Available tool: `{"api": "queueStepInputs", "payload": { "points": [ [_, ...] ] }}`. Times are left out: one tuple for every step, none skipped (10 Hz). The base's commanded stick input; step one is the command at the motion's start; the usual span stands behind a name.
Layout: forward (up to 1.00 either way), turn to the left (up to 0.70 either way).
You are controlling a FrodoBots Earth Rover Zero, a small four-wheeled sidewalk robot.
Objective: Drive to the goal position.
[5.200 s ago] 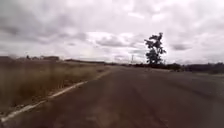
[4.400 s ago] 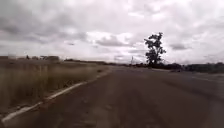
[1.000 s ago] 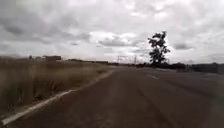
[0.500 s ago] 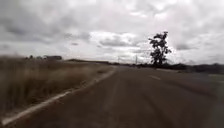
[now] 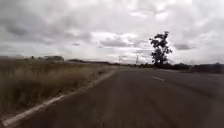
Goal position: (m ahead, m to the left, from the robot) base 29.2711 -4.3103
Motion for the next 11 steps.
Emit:
{"api": "queueStepInputs", "payload": {
  "points": [
    [0.50, 0.00],
    [0.50, 0.00],
    [0.50, 0.00],
    [0.50, 0.00],
    [0.50, 0.00],
    [0.50, 0.00],
    [0.50, 0.00],
    [0.50, 0.00],
    [0.50, 0.00],
    [0.50, 0.00],
    [0.50, 0.00]
  ]
}}
